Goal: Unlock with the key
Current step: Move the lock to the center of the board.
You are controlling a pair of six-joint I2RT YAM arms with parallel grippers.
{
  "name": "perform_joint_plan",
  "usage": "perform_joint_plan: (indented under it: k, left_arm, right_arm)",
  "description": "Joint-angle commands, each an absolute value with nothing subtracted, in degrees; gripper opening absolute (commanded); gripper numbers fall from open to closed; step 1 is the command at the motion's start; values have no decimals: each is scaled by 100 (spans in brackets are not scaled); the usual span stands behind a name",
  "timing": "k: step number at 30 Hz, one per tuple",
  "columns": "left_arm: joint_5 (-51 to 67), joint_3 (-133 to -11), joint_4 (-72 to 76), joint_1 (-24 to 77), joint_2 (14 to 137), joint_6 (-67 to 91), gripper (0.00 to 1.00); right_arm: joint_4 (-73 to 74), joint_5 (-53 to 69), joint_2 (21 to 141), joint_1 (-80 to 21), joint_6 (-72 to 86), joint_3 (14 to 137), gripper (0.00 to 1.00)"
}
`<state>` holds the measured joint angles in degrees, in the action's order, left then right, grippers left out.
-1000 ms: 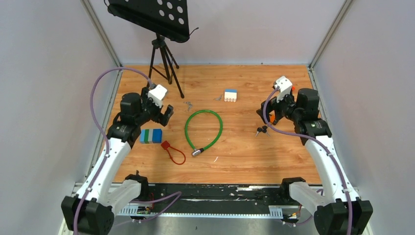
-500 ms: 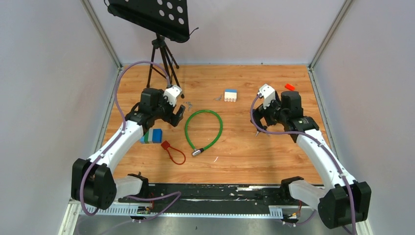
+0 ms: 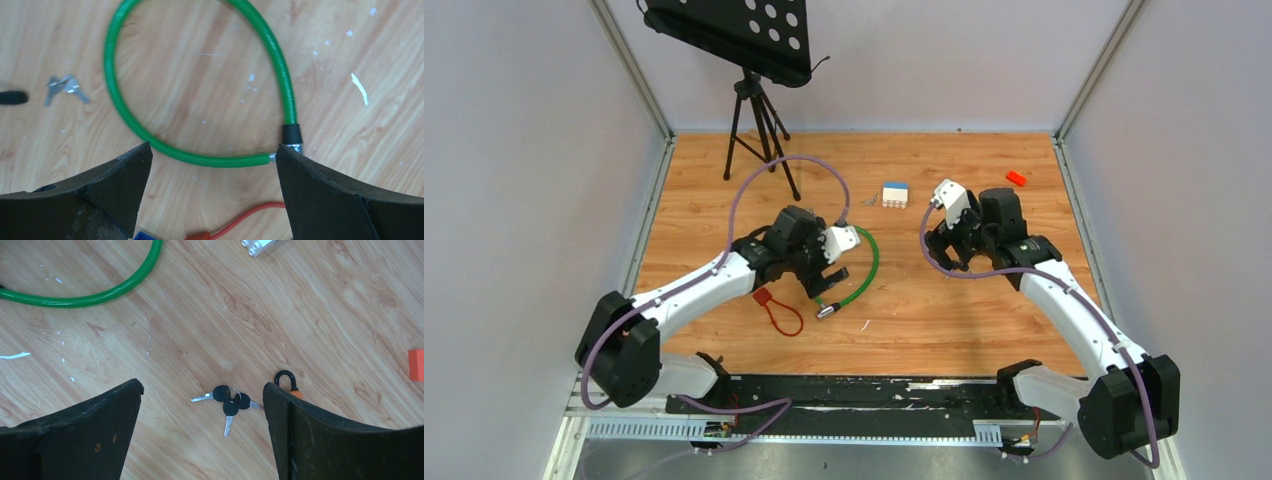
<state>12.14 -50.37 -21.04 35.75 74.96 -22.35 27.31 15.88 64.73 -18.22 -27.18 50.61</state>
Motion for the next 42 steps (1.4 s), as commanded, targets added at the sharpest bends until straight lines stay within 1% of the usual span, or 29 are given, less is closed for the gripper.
perform_joint_plan:
  k: [1,7,14,22,32,42]
  left_arm:
    - [783,-5311,-2467,4053,7956,-2790,100]
    - [753,-5494,-2603,4439,8455,-2786,99]
    - [1186,-5668,-2896,4553,8819,-2654,91]
    - [1444,-5739,-2926,4555,9193,-2495,89]
    - [1505,-6382,-2900,4554,9983,-1965,67]
    - [1775,-7177,-2966,4557,10904,-1458,49]
  right_arm:
    - [2659,1403,6305,-1828,-2846,5068,91]
    - [2613,1292,6146,-1828,-2860,5027,91]
    - [2603,1170,6161,-1828,-2897,5019,91]
    - [2590,882,6022,-1819,-2960,5035,91]
    - [2769,248,5520,-1820,-3082,4874,91]
    - [2831,-220,4994,-1817,-3091,4558,91]
